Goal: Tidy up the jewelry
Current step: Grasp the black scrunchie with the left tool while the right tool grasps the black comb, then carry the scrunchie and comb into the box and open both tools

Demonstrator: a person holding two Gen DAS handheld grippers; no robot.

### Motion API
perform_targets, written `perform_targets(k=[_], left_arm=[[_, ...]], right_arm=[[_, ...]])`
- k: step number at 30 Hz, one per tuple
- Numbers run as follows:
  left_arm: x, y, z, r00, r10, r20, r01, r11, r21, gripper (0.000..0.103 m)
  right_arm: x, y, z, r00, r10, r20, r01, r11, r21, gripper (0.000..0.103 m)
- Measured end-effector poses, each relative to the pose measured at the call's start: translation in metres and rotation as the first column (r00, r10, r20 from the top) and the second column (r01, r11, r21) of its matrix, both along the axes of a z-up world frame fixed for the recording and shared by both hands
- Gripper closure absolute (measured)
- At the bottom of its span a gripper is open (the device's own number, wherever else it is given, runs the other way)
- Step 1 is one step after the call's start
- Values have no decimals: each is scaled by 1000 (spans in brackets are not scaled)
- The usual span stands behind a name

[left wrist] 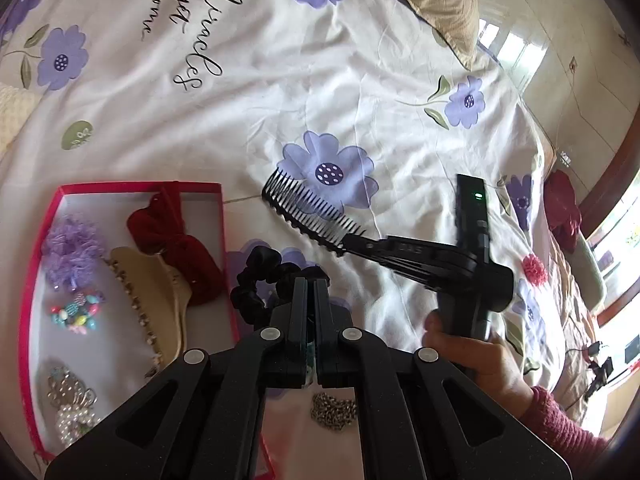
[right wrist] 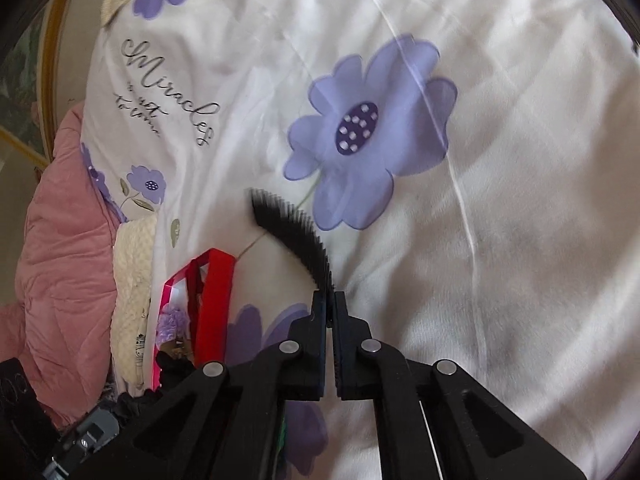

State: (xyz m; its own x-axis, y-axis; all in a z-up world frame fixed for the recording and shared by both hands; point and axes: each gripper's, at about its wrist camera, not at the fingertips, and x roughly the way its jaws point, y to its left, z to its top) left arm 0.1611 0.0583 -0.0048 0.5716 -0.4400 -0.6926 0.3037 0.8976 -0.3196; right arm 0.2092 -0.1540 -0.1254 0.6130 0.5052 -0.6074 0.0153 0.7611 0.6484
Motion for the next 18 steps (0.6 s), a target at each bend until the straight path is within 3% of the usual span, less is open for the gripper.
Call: perform_targets(k=[10,18], left_arm=[[-35,43,27,996,65,59,-65,998,-12,101],[-51,95,27,985,161,57,-160,987,-13,102]], right_arm=[[-52,11,49,996,25,91,-21,999,-43,101],[-82,46,72,988,82,134,-78,996,-31,101]])
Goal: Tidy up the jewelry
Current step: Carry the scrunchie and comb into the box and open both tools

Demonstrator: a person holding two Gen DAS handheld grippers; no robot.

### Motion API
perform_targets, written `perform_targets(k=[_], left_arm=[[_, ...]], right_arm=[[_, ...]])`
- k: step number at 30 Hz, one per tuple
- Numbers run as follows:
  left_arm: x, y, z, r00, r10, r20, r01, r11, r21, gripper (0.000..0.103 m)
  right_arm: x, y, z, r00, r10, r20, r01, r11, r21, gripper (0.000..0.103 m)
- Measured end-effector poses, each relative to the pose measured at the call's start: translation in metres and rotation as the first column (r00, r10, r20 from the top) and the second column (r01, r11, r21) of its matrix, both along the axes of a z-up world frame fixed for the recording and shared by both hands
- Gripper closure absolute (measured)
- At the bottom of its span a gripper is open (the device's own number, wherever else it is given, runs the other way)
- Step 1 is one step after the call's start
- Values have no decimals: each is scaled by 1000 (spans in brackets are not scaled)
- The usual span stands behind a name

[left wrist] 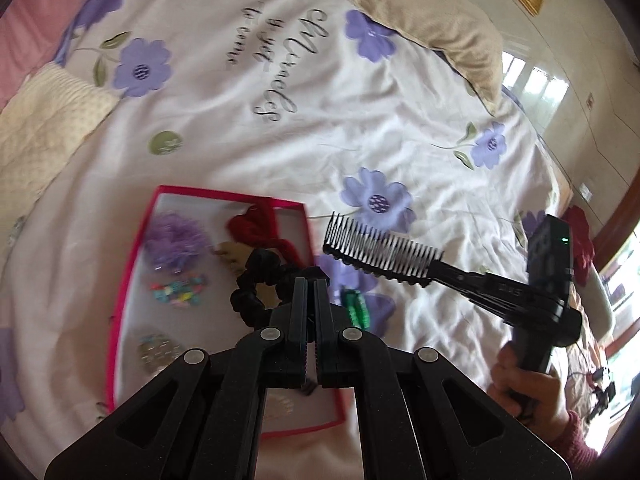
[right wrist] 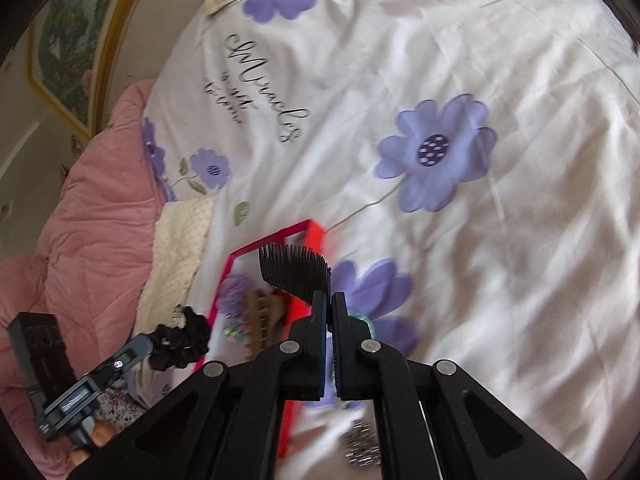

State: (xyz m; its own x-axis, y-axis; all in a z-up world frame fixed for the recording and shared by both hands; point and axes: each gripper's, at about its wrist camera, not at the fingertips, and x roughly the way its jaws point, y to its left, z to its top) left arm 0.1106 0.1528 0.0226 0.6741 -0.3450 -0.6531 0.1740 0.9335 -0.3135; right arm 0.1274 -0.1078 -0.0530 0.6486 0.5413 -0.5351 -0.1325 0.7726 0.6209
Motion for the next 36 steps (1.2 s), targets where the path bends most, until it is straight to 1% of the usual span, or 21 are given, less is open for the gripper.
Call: perform_targets(k=[4,6,10,16,25,29,33,36], left_arm=[[-5,21,-5,999,44,-12,-44,999,-1,101],[-7,31,-6,998,62,-11,-62,998,-1,101],[-9,49,-11,995,95,-17,-95,995,-6,101],[1,65,-29,992,119,-47,-119,993,-7,102],[21,68,-74,985,118,-127,-118,993,12,101],[24,69,-88,981,114,-159,-113,993,11,101],[26,70,-97,977,116,-181,-116,993,8,101],[26,70,-102,974,119,-193,-120,993,9,100]], right_arm=[[-1,31,4,998,58,4,-58,998,1,101],[0,46,3,996,87,0,-87,996,12,101],[-3,75,1,990,140,-7,-140,990,3,101],[0,110,-19,981,186,-57,-187,982,-13,101],[8,127,-48,971,202,-130,-206,978,-18,101],[8,132,-49,968,214,-130,-219,975,-26,100],[9,135,-49,966,222,-129,-228,973,-37,96],[9,137,-49,965,228,-133,-234,972,-34,95]])
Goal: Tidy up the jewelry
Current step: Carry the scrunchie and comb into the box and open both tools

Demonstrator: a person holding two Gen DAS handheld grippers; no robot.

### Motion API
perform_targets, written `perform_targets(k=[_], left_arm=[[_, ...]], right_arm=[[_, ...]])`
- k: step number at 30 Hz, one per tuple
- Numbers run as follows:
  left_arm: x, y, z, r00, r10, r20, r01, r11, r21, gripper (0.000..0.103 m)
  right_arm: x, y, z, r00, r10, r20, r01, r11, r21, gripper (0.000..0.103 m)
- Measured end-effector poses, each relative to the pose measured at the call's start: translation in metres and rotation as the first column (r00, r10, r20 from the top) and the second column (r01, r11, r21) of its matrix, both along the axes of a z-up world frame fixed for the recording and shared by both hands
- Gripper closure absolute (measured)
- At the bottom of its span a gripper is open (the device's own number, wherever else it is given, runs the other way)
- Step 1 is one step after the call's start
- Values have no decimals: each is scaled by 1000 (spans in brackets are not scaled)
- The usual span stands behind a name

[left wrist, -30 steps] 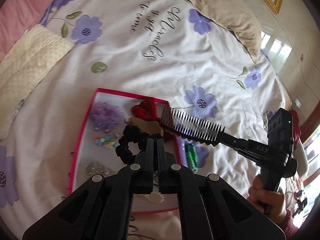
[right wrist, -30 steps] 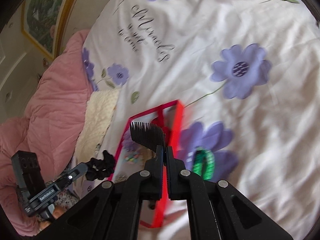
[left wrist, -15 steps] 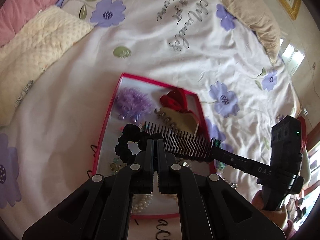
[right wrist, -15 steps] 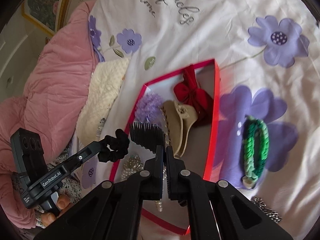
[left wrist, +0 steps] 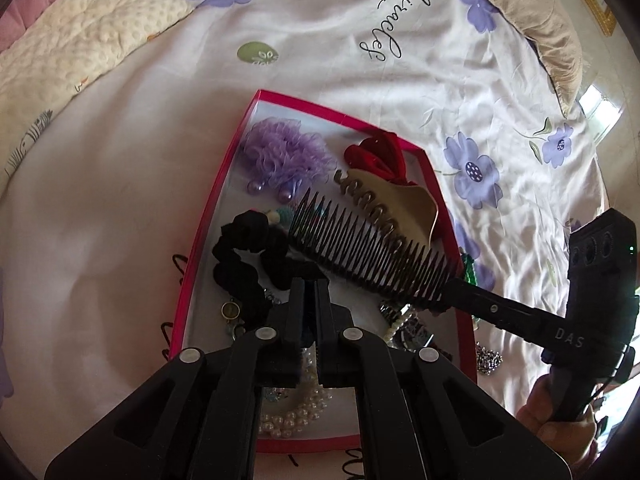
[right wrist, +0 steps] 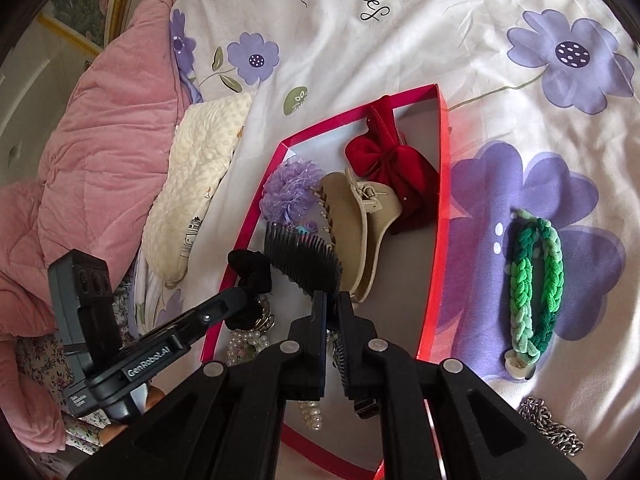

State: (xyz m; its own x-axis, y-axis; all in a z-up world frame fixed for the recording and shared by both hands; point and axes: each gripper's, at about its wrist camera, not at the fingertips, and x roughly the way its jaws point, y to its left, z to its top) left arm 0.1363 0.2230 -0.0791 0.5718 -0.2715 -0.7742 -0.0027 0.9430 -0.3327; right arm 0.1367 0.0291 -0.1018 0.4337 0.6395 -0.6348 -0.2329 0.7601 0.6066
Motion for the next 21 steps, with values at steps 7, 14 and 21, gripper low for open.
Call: perform_targets(k=[7,14,21], left_arm=[[-2,-2,1,1000,2,0,-2,1000,4,96],[-3,-4,0,1000,5,-11,-5,1000,3,88],[-6,-5,4,1000,15,2,-15,1000,9,50]], right_arm=[[0,-1,0,1000,-4,-4,4,1000,-8,91],[-2,-6,-3,1000,-8,-8,8,1000,-16,78],[-7,-12,4,1000,-12,10,12,1000,-14,65]])
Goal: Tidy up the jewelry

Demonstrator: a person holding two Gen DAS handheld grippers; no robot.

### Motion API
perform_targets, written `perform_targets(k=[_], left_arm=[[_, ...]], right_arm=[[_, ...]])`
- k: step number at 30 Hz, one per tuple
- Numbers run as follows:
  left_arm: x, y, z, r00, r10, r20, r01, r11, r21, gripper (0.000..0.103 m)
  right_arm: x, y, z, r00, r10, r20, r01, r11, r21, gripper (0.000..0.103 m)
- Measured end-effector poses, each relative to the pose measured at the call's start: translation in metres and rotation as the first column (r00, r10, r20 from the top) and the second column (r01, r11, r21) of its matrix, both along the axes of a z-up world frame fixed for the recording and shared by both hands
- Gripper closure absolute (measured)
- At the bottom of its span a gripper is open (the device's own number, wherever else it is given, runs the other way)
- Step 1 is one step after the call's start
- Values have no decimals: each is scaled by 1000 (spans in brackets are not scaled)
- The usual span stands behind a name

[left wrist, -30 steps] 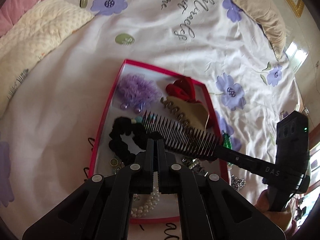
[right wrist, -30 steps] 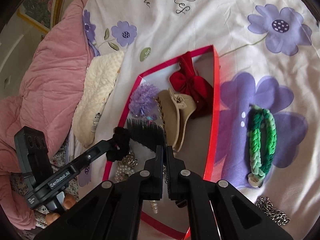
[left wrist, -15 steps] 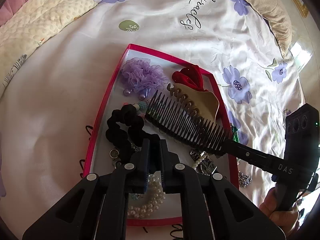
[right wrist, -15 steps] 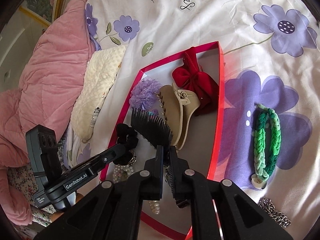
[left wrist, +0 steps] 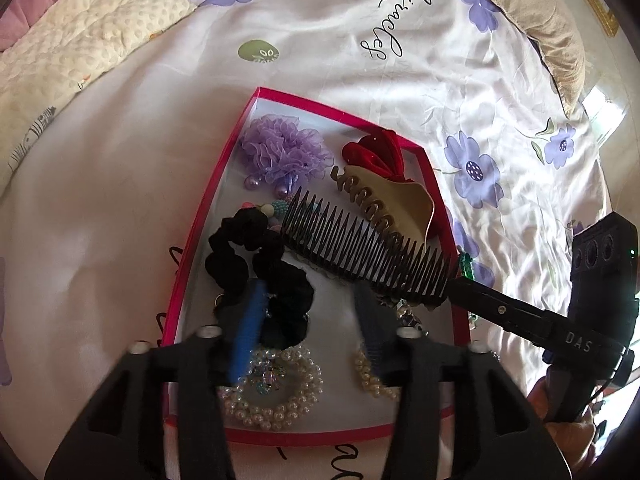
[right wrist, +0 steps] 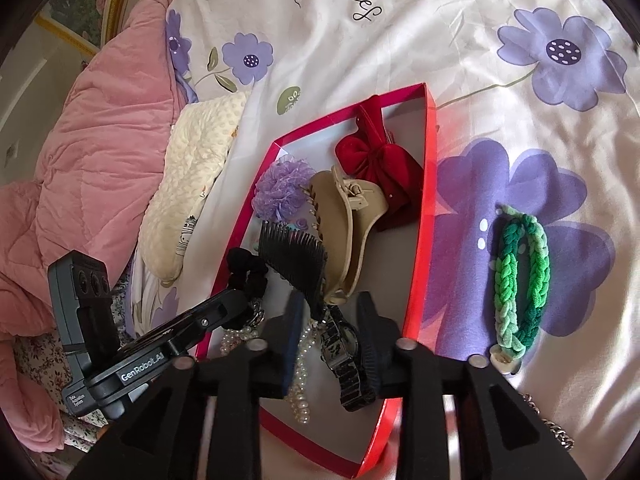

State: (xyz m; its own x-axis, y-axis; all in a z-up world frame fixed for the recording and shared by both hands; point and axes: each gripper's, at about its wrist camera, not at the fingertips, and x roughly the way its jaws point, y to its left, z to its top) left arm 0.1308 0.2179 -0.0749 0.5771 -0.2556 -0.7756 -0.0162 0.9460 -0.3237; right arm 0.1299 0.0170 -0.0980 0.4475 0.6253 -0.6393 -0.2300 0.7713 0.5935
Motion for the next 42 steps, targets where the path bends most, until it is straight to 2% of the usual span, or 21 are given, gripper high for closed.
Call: perform_targets(k=[2,4,6,9,10,11,13,15,19,23,28,36,40,42], left_arm=[[-2,-1,3,1000,3,7,-3,1000,7,45],[-3,-2,5,1000,3,6,-3,1000,8,40],[-6,-2,7,1000,5,2,-5,1000,12,36],[-11,-3,12,1000,9,6,-10,1000,18,29],[-13,-4,13,1000,14,8,-14,1000,22,23],[-16,-4,15,1000,21,7,-21,999,27,21],[-19,-5,18,1000,21,12,-21,999,31,20],[-24,-6,20,1000,23,9,-23,999,40,17],[-34,-9,22,999,39,-8,-38,997,60,11],[-47,-12,25,998,56,-10,-55,996,72,11],[-64,-17,28,997,71,-11,-70,992,106,10],[-81,-13,34,996,94,3,-94,989,113,10],[-88,-10,37,993,116,11,-116,979,168,10],[-92,-10,40,992,127,20,-129,969,212,8]], right_arm=[[-2,0,4,1000,0,18,0,1000,-14,62],[-5,-1,8,999,8,36,-7,1000,-21,52],[-7,-3,10,999,10,49,-9,1000,-24,47],[-12,-8,13,998,7,65,-5,1000,-21,46],[-14,-10,14,998,4,70,-2,1000,-17,42],[-16,-13,15,997,-1,77,1,1000,-8,39],[-21,-19,16,996,-9,87,8,1000,10,26],[-25,-23,16,996,-17,93,14,1000,24,23],[-31,-30,16,996,-28,87,24,998,52,21],[-37,-33,14,996,-36,81,30,997,68,21],[-48,-34,13,994,-43,96,39,999,37,20],[-62,-38,12,995,-48,90,47,999,13,20],[-67,-40,14,995,-59,86,60,998,-9,20],[-71,-38,19,993,-54,105,59,997,-52,20]])
